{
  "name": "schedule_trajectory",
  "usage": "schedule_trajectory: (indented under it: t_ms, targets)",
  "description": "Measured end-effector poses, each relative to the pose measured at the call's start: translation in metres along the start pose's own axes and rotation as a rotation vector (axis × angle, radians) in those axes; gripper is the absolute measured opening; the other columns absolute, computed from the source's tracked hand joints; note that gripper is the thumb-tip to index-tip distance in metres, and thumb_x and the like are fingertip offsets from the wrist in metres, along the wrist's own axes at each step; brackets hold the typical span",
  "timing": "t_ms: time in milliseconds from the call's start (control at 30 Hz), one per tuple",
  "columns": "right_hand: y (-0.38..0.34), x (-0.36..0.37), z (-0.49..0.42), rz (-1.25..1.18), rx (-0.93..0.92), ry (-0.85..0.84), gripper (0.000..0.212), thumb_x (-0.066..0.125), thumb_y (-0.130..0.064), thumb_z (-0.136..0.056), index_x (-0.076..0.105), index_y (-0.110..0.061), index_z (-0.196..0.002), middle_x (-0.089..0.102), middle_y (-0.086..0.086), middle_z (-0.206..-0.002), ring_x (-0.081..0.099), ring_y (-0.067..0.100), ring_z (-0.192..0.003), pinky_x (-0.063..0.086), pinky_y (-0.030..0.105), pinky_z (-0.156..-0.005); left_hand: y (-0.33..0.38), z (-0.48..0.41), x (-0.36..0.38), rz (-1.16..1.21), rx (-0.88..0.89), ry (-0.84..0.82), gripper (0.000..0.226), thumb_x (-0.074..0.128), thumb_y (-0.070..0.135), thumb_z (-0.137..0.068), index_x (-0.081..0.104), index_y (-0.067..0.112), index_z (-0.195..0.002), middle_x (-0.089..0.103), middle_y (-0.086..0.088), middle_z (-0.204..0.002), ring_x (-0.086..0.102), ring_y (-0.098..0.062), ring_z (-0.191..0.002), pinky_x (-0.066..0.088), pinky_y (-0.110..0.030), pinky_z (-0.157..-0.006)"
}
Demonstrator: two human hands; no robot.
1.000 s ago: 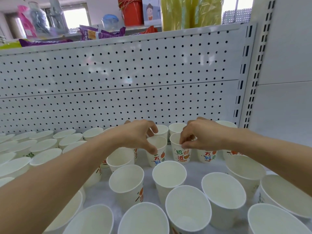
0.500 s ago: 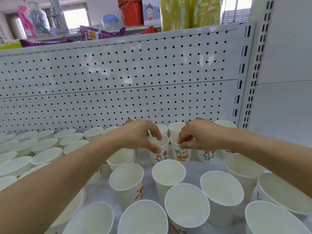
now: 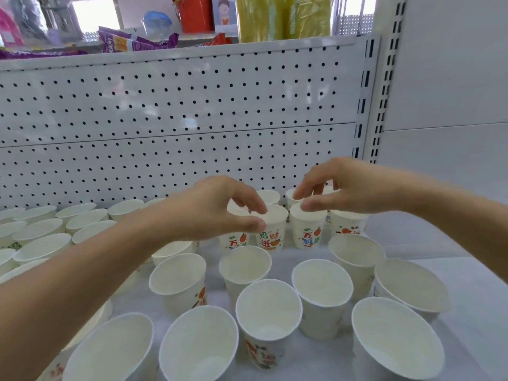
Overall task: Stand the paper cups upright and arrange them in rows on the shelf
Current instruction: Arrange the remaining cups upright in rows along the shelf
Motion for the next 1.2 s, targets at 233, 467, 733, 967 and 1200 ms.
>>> schedule_trajectory:
  t_ms: [233,467,733,967,1200]
  targets:
    - [0.023,-0.026,0.067,0.008,0.135,-0.187,0.011,0.069,-0.044,-0.081,0.073,-0.044,-0.091,0.068,-0.023,-0.09,0.061,-0.003,-0.086,0.046,0.022,-0.074,0.068,-0.019,0.028,0.046,0.251,-0.149,0.014,0.067,0.028,-0.088,0.074,0.033,-0.1,0.066,0.019,-0.089,0.057,0.009,-0.08,0.042,-0.01,-0.066]
    - [0.029,-0.026,0.106,-0.06,0.233,-0.345,0.012,0.068,-0.049,-0.081,0.071,-0.042,-0.09,0.069,-0.013,-0.085,0.063,0.006,-0.078,0.052,0.03,-0.077,0.102,-0.052,0.068,0.047,0.274,-0.266,0.013,0.071,0.037,-0.083,0.078,0.027,-0.089,0.066,0.018,-0.07,0.051,0.004,-0.058,0.036,-0.011,-0.053]
    - [0.032,0.002,0.102,0.024,0.293,-0.189,0.01,0.064,-0.02,-0.085,0.065,-0.028,-0.08,0.062,-0.006,-0.067,0.057,0.003,-0.054,0.051,0.025,-0.057,0.096,-0.057,0.065,-0.128,0.237,-0.29,0.009,0.073,0.023,-0.081,0.076,0.026,-0.089,0.068,0.017,-0.074,0.055,0.008,-0.063,0.039,-0.006,-0.056]
    - [0.043,0.014,0.09,0.047,0.421,0.028,0.014,0.064,-0.01,-0.079,0.061,-0.023,-0.076,0.057,-0.008,-0.065,0.055,0.005,-0.057,0.037,0.016,-0.051,0.063,-0.047,0.047,-0.249,0.132,-0.266,0.014,0.071,0.021,-0.082,0.073,0.033,-0.089,0.062,0.022,-0.076,0.055,0.001,-0.081,0.038,-0.009,-0.064]
    - [0.044,0.01,0.095,-0.039,0.456,0.067,0.019,0.052,-0.027,-0.094,0.066,-0.027,-0.081,0.062,-0.003,-0.065,0.05,0.006,-0.036,0.043,0.021,-0.045,0.053,-0.042,0.05,-0.15,0.166,-0.241,0.015,0.072,0.032,-0.082,0.07,0.036,-0.097,0.064,0.025,-0.086,0.054,0.003,-0.086,0.038,-0.009,-0.066]
Point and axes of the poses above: each hand's wrist, its own z-axis away from the middle knuckle, its own x-axis out of the palm, y = z × x, the point moved 1 cm from there along -z, towards the middle knuckle
